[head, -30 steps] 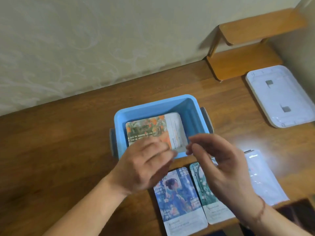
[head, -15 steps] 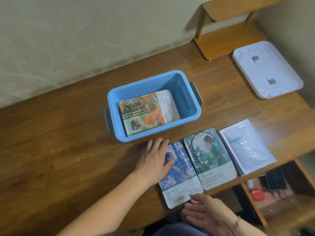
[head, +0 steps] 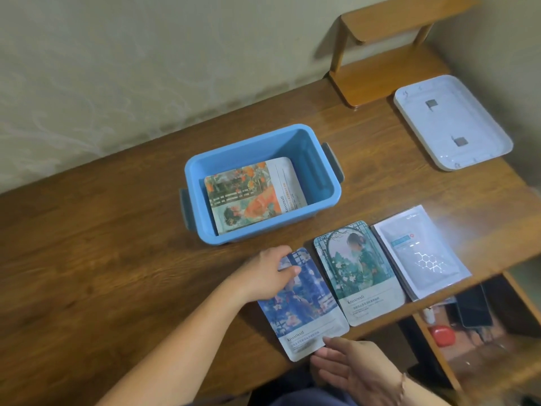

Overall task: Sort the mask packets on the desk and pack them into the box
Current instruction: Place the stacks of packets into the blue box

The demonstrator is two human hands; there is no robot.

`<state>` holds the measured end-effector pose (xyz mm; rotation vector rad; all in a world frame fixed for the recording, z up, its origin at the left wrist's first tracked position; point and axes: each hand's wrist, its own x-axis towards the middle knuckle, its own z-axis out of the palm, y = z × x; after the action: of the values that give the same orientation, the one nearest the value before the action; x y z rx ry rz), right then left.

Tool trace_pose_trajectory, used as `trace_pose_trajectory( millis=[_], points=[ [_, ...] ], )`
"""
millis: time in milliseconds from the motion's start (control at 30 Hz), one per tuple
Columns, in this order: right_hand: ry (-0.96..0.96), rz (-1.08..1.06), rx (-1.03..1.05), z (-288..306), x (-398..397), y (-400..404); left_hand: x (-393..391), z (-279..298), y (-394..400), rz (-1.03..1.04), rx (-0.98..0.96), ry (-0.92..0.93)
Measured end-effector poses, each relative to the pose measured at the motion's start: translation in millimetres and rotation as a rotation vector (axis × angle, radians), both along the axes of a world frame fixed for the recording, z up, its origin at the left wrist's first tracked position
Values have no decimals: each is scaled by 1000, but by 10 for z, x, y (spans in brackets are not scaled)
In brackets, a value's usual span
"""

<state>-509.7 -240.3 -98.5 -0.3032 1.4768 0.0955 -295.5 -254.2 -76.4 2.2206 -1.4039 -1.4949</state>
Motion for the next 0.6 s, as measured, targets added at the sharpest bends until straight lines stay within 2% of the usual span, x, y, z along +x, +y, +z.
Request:
trace_pose_trajectory(
  millis=[133,267,300,333,367,400,433,500,533,600],
  points=[
    [36,-35,-33,-94,-17,85,11,238,116,-11,-100,62],
    [142,-144,-318,-475,108,146,-55,609,255,40,-287,76],
    [165,-137,-372,-497,191,90,-47,702,278,91,-329,120],
    [115,-231,-484,-436,199,37,-26,790,296,154,-363,162],
    [127,-209,-626,-278,237,-22,6,868,302,235,-399,201],
    [172,-194,-683,54,236,-97,40,929,302,335,-433,253],
    [259,-61,-730,168,129,-116,76,993,284,438,-463,313],
    [-225,9,-792,672,300,-186,155,1059,231,609,-529,380],
    [-390,1,-820,738,356,-264,186,1072,195,692,-561,397],
    [-478,38,-907,732,434,-543,264,1096,112,865,-616,422]
  ],
)
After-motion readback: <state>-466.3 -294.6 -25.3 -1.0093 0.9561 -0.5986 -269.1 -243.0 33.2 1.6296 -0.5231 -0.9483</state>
